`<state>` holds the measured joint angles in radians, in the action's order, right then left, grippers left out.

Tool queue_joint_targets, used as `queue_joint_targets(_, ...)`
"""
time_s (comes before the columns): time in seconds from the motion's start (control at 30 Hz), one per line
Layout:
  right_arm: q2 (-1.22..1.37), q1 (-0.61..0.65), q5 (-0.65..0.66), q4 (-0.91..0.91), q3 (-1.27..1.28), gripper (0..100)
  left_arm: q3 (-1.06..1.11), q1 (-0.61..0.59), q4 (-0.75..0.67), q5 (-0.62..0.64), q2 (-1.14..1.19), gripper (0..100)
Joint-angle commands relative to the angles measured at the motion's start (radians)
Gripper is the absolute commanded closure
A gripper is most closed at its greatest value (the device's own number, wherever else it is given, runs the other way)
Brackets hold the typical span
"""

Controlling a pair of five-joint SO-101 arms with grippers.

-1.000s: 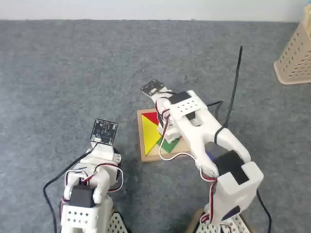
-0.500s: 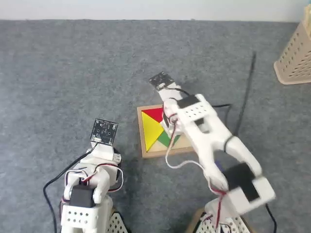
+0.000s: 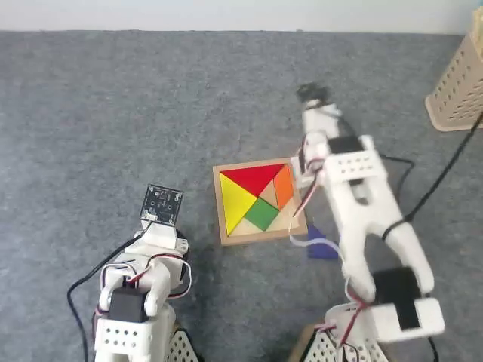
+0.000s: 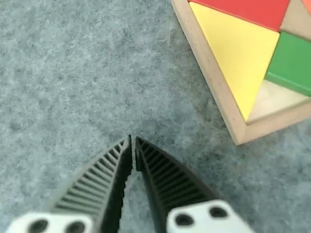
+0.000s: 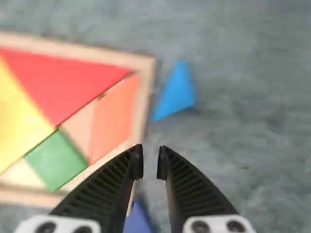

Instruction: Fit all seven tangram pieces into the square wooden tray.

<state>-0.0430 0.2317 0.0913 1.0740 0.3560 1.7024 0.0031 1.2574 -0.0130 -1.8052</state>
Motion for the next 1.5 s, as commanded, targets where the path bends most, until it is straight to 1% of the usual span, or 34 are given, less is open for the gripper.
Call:
queue_joint_targets(0.0, 0.099, -0.027, -0.018, 0.111, -0.226, 84.9, -0.018, -0.008, 0.006, 0.006, -0.02, 99)
queue_joint_targets(0.07, 0.193, -0.027, -0.018, 0.183, -0.304, 81.6, -0.018, -0.008, 0.006, 0.006, -0.02, 99)
queue_joint_targets(0.13, 0.26, -0.03, -0.011, 0.231, -0.341, 81.5, -0.018, -0.008, 0.006, 0.006, -0.02, 99)
queue_joint_targets(0.3, 0.289, -0.045, 0.005, 0.243, -0.368, 81.2, -0.018, -0.008, 0.006, 0.006, -0.02, 99)
queue_joint_targets(0.5, 0.297, -0.041, 0.06, 0.232, -0.381, 81.1, -0.018, -0.008, 0.006, 0.006, -0.02, 99)
queue_joint_targets(0.63, 0.317, -0.041, 0.098, 0.243, -0.493, 81.1, -0.018, -0.008, 0.006, 0.006, -0.02, 99)
queue_joint_targets(0.73, 0.39, -0.031, 0.129, 0.254, -0.563, 81.1, -0.018, -0.008, 0.006, 0.006, -0.02, 99)
queue_joint_targets(0.97, 0.61, -0.008, 0.12, 0.249, -0.712, 81.1, -0.018, -0.008, 0.006, 0.006, -0.02, 99)
queue_joint_targets(1.1, 0.69, -0.012, 0.052, 0.259, -0.779, 81.2, -0.018, -0.008, 0.006, 0.006, -0.02, 99)
queue_joint_targets(1.17, 0.71, -0.028, 0.031, 0.262, -0.787, 81.4, -0.018, -0.008, 0.006, 0.006, -0.02, 99)
queue_joint_targets(1.47, 0.727, -0.051, 0.031, 0.294, -0.784, 81.6, -0.018, -0.008, 0.006, 0.006, -0.02, 99)
